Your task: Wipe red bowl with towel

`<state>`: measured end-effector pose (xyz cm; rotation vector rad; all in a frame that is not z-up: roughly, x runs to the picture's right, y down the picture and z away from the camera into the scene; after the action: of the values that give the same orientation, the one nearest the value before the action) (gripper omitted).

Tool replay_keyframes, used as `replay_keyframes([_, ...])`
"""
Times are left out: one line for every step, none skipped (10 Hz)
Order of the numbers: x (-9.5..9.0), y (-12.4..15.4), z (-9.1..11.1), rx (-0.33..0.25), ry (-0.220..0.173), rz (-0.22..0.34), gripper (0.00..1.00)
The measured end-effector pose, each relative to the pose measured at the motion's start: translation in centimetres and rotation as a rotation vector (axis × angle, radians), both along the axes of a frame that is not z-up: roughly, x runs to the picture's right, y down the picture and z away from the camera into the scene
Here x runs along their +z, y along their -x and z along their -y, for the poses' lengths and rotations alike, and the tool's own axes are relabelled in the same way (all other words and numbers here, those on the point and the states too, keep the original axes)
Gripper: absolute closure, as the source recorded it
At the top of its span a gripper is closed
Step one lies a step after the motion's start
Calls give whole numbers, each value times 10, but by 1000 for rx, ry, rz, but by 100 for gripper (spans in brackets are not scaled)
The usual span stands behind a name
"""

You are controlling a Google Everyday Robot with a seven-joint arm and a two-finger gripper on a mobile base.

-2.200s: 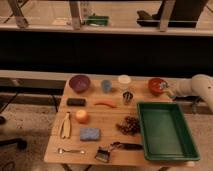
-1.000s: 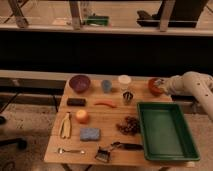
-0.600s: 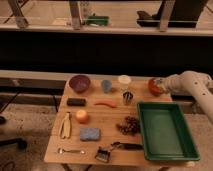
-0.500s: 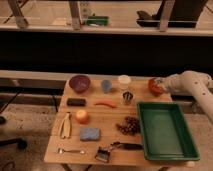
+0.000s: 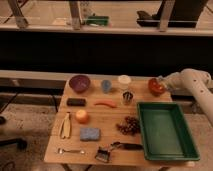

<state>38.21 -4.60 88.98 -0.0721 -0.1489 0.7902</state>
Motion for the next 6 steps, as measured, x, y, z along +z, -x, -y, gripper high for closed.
replay_keyframes([6, -4, 3, 9, 0, -8, 100])
replay_keyframes([10, -5, 5, 12, 1, -11, 100])
replay_keyframes([12, -6, 7, 15, 0, -13, 100])
replay_keyframes([16, -8, 8, 19, 1, -17, 100])
replay_keyframes([18, -11, 9, 23, 0, -21, 100])
replay_keyframes([21, -10, 12, 21, -2, -22, 100])
